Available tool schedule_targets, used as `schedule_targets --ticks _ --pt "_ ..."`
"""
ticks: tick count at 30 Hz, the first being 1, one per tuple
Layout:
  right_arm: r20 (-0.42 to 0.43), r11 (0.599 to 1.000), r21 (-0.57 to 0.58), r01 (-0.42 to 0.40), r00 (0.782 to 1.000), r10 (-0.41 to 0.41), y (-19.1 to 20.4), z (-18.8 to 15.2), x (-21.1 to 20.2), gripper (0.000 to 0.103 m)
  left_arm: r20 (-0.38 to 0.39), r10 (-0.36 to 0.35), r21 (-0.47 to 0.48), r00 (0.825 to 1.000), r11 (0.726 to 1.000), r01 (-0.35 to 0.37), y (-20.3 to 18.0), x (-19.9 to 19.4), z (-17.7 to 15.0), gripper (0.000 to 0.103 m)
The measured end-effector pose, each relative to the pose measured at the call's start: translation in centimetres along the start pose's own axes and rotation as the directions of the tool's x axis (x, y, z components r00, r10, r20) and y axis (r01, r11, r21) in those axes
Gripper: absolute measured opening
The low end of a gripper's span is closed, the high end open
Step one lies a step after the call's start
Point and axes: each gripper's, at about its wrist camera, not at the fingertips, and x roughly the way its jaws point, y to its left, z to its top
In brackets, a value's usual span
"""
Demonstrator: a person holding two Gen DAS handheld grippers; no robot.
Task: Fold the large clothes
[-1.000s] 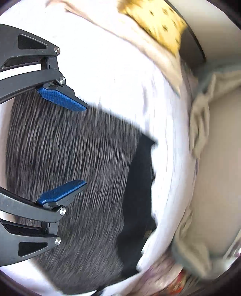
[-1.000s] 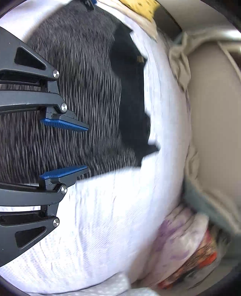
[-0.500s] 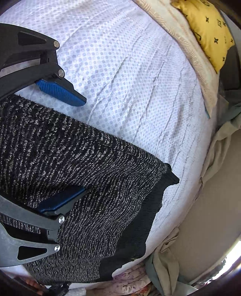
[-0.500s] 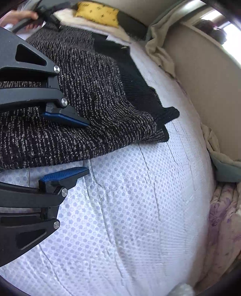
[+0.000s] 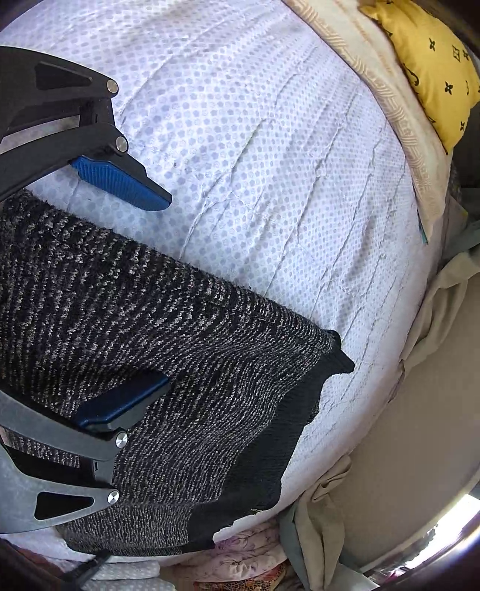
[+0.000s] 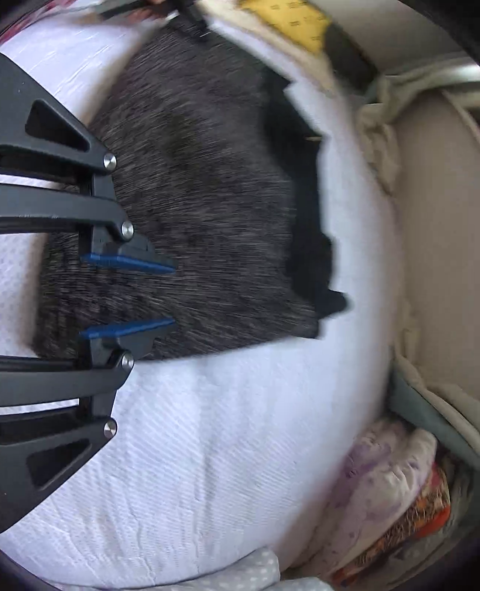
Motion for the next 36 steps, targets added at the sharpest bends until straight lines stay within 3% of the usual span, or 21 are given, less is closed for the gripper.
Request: schedule_targets --ticks 6,12,15,17,19,21,26,29,33,36 --pt "-0.032 0.999 0.003 0.038 0.999 -0.038 -0.4 -2.1 1.7 0.017 0.009 0.011 -0.016 1.0 1.0 -0.01 0.3 0.1 0.4 0.093" --pt "0.125 0.98 -0.109 0.166 0.98 -0.152 2.0 -4.7 2.3 0.02 0.024 0.028 -0.02 0.999 0.999 -0.027 -1.1 0.5 0.1 0.094" --pt "0.135 0.968 -0.139 0.21 0.972 -0.192 2.9 -5.3 2.1 0.02 0.009 0.01 -0.042 1.0 0.999 -0.009 -1.0 0.5 0.3 0.094" --pt "0.108 0.973 -0.128 0.191 0.978 -0.178 2.7 -5.0 1.9 0.02 -0.011 -0.017 -0.072 1.0 0.997 0.016 -0.6 0.2 0.5 0.093" --pt "0.029 0.988 -0.087 0.131 0.991 -0.129 2.1 -3.7 1.2 0.023 -0.028 -0.042 -0.095 0.999 0.995 0.039 -0.2 -0.2 0.7 0.092" --pt "-0.007 0.997 -0.035 0.068 0.998 -0.069 1.7 -2.9 -0.3 0.036 -0.034 -0.067 -0.12 0.997 0.991 0.062 0.1 -0.8 0.8 0.091" --pt "0.086 0.998 -0.051 -0.023 0.996 0.028 4.0 -3.2 -4.1 0.04 -0.016 -0.119 -0.152 0.993 0.982 0.115 1.1 -3.2 0.8 0.091" --pt "0.07 0.992 -0.053 -0.117 0.99 0.12 5.5 -3.7 -3.8 0.04 0.006 -0.106 -0.131 0.994 0.986 0.106 1.6 -5.0 0.7 0.091" --pt "0.011 0.987 -0.09 -0.13 0.991 0.131 7.2 -4.2 -2.0 0.04 0.036 -0.133 -0.181 0.991 0.974 0.137 2.9 -7.3 -0.3 0.091" --pt "-0.012 0.986 -0.142 -0.085 0.996 0.084 7.9 -4.1 0.0 0.04 0.017 -0.162 -0.228 0.987 0.96 0.161 3.7 -7.6 -1.3 0.09"
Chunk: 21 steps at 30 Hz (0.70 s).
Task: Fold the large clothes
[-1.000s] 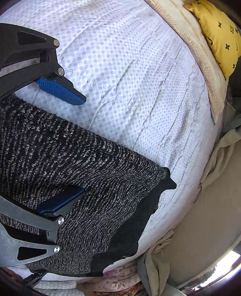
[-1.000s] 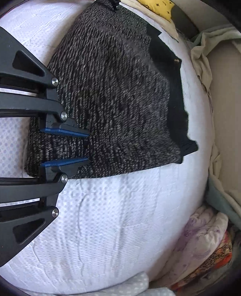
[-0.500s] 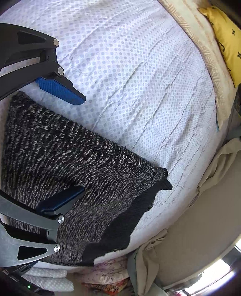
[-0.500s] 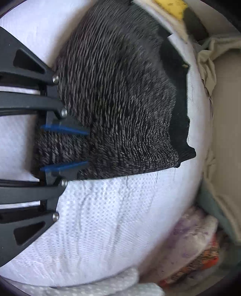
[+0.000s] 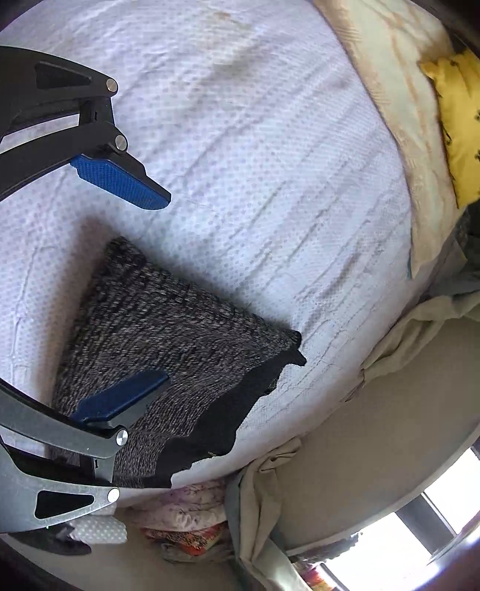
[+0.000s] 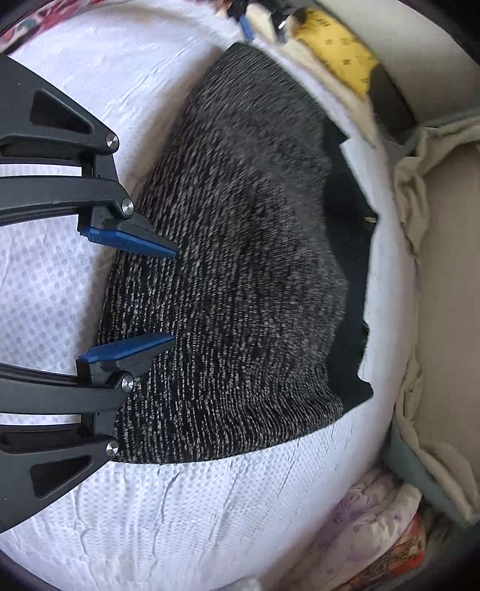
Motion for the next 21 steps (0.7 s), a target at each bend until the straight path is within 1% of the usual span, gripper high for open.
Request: schedule_targets --ticks 3,7,9,11,13,14,18,21 --pt "-0.039 1.0 -0.023 0.019 0.999 -0.019 0.4 -0.4 1.5 0.04 -0.033 -0.02 -0.036 0.999 0.999 0.018 0.6 0.2 -1.5 0.085" --pt "-0.015 0.998 -0.051 0.048 0.999 -0.049 1.0 -1.2 2.3 0.041 -0.072 -0.056 -0.073 0.996 0.996 0.05 0.9 1.1 -3.2 0.082" --pt "-0.017 0.998 -0.042 0.045 0.999 -0.045 1.0 -1.3 2.2 0.041 -0.087 -0.084 -0.089 0.993 0.993 0.076 1.0 1.9 -3.7 0.08" --pt "-0.021 0.999 -0.018 0.026 0.999 -0.027 0.7 -1.3 2.3 0.042 -0.098 -0.138 -0.135 0.986 0.983 0.124 1.4 3.1 -4.0 0.078" --pt "-0.023 1.0 0.003 0.01 1.0 -0.01 0.5 -1.3 2.3 0.042 -0.082 -0.199 -0.206 0.977 0.962 0.179 2.0 4.1 -4.1 0.078" --pt "-0.023 1.0 0.007 0.007 1.0 -0.007 0.4 -1.3 2.4 0.042 -0.068 -0.218 -0.228 0.974 0.953 0.197 2.1 4.3 -4.1 0.078" --pt "-0.023 1.0 0.011 0.004 1.0 -0.004 -0.1 -1.4 1.9 0.044 -0.016 -0.26 -0.272 0.965 0.93 0.246 2.2 5.0 -3.9 0.078" --pt "-0.024 1.0 0.027 -0.009 1.0 0.009 -0.3 -1.4 1.9 0.047 0.008 -0.281 -0.285 0.96 0.919 0.271 2.0 5.7 -3.7 0.076"
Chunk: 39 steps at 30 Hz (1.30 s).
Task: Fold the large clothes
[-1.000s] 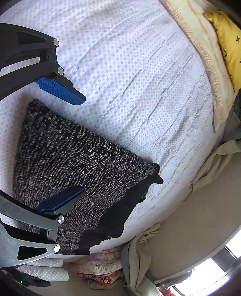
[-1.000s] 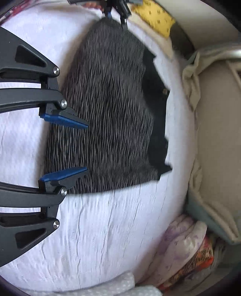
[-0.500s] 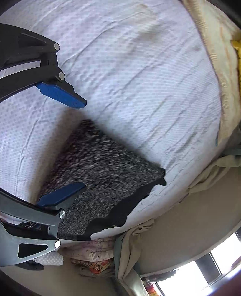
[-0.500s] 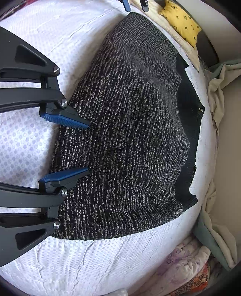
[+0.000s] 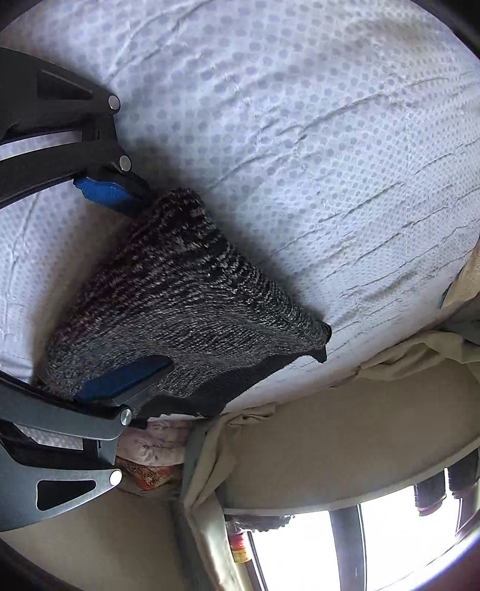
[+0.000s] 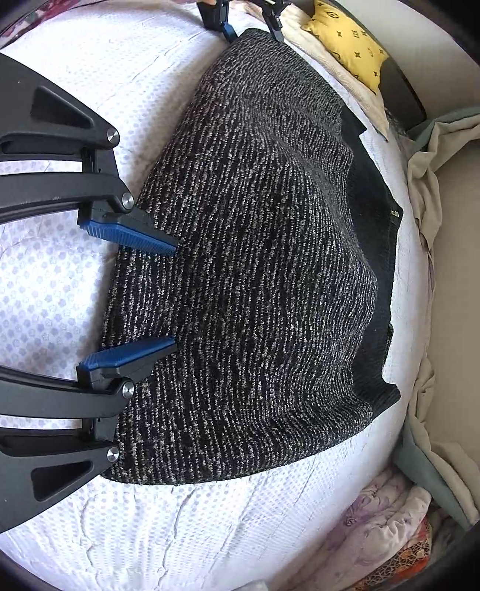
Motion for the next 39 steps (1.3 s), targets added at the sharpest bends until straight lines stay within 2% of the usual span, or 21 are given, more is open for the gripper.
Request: schedule_targets --ticks 10,13,15,18,21,25,29,31,34,36,38,39 --pt "0.0 0.998 0.042 -0.04 0.999 0.04 -0.6 0.3 0.2 0.052 0.055 0.005 -0.012 0.998 1.0 -0.004 -0.7 1.6 1.9 0.078" --pt "0.005 0.997 0.055 -0.062 0.998 0.062 -0.6 0.3 0.1 0.06 0.06 0.01 -0.012 0.998 1.0 -0.009 -0.9 2.0 2.0 0.081" --pt "0.007 0.995 0.054 -0.079 0.997 0.079 -0.4 0.3 0.1 0.07 0.062 0.009 -0.008 0.998 1.0 -0.008 -1.0 2.2 1.9 0.084" --pt "0.003 0.996 0.03 -0.084 0.997 0.084 0.1 0.3 0.1 0.076 0.068 0.012 0.01 0.998 1.0 -0.013 -1.3 2.5 1.8 0.088" --pt "-0.003 0.996 0.026 -0.086 0.996 0.086 0.2 0.5 -0.2 0.076 0.077 0.03 0.039 0.997 0.999 -0.034 -1.9 3.0 1.6 0.09" --pt "0.016 0.992 0.089 -0.089 0.996 0.088 -0.4 0.8 -1.1 0.076 0.099 0.062 0.087 0.993 0.994 -0.071 -2.6 3.5 1.3 0.091" --pt "0.061 0.997 0.062 -0.035 0.998 0.031 -0.4 1.3 -2.1 0.076 0.109 0.065 0.091 0.992 0.993 -0.075 -2.9 4.0 1.3 0.091" --pt "0.087 0.999 0.041 -0.035 0.996 0.031 -0.4 1.7 -2.4 0.076 0.114 0.059 0.083 0.992 0.994 -0.069 -3.1 4.1 1.4 0.091" --pt "0.097 0.998 0.029 -0.063 0.994 0.06 0.0 2.2 -2.5 0.07 0.123 0.056 0.085 0.991 0.994 -0.067 -3.1 4.0 1.5 0.088" --pt "0.082 0.996 0.019 -0.086 0.993 0.084 0.4 2.8 -2.3 0.054 0.128 0.071 0.099 0.989 0.992 -0.084 -2.9 3.8 1.6 0.08" --pt "0.075 0.995 -0.003 -0.104 0.992 0.104 0.9 3.8 -2.2 0.045 0.134 0.091 0.112 0.987 0.988 -0.106 -2.9 4.0 1.7 0.067" --pt "0.082 0.994 -0.014 -0.106 0.991 0.107 1.2 4.4 -2.2 0.042 0.136 0.097 0.117 0.986 0.987 -0.113 -2.8 4.1 1.7 0.064"
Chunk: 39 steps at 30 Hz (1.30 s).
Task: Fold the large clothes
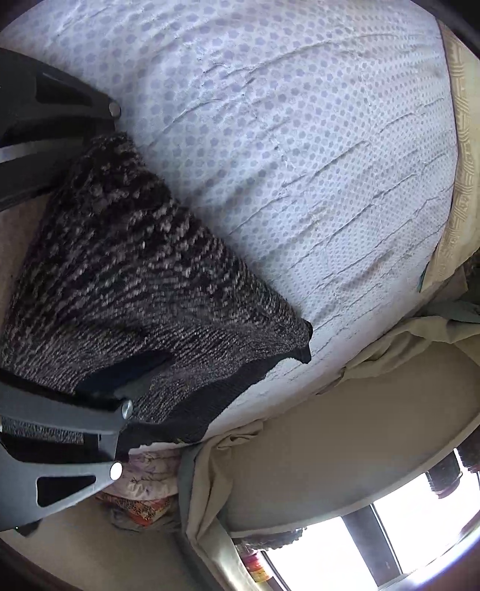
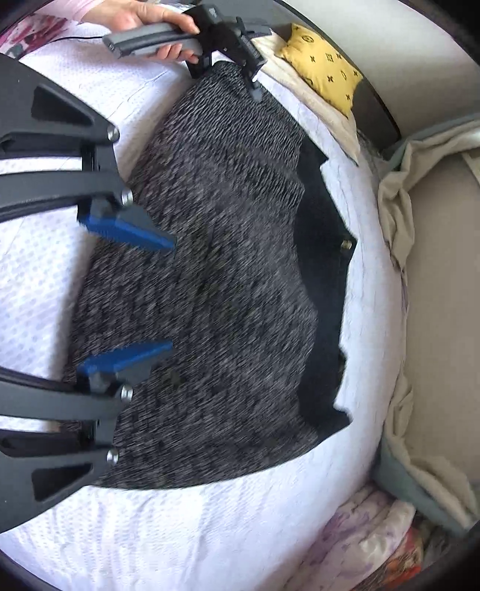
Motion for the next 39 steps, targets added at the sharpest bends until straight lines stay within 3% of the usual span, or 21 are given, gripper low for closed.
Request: schedule_targets --ticks 3,10,16,20,23,26,30,35,39 --pt "0.025 1.0 -0.01 -0.015 1.0 0.015 0.9 1.6 0.4 0.039 -0.003 -0.007 -0.004 1.0 1.0 0.007 0.3 0.3 0.1 0.055" --pt "0.025 0.999 -0.042 0.005 1.0 -0.003 2.1 4.1 3.9 0.039 0.011 0.005 0.012 1.0 1.0 -0.005 0.2 0.6 0.1 0.055" --pt "-0.021 0.996 -0.072 0.045 0.999 -0.046 1.8 3.9 7.2 0.041 0.014 0.021 0.052 1.0 0.998 -0.022 -0.6 1.3 0.3 0.055" --pt "0.009 0.996 -0.078 0.049 0.999 -0.049 1.8 3.2 7.6 0.042 -0.009 -0.022 0.039 1.0 0.999 0.022 -0.5 1.4 0.8 0.032" --pt "0.019 0.998 -0.057 0.036 0.999 -0.035 1.5 3.0 7.4 0.042 0.016 -0.004 0.126 1.0 0.992 0.002 -2.1 0.7 1.0 0.027" --pt "0.005 1.0 -0.026 0.003 1.0 -0.003 0.9 3.2 6.8 0.043 0.06 0.027 0.271 0.998 0.962 -0.042 -5.2 -0.3 0.7 0.026" --pt "-0.025 0.99 0.1 -0.094 0.995 0.097 -1.1 4.0 5.7 0.043 0.084 0.009 0.373 0.996 0.927 -0.04 -9.2 -1.5 0.4 0.025" --pt "0.004 0.935 0.3 -0.188 0.981 0.195 -4.8 4.5 3.3 0.052 0.093 -0.01 0.532 0.996 0.846 -0.041 -16.5 -1.5 -1.8 0.024" --pt "0.068 0.887 0.39 -0.246 0.969 0.239 -7.9 4.1 0.8 0.053 0.075 -0.042 0.616 0.996 0.788 -0.013 -21.7 -1.0 -5.2 0.024"
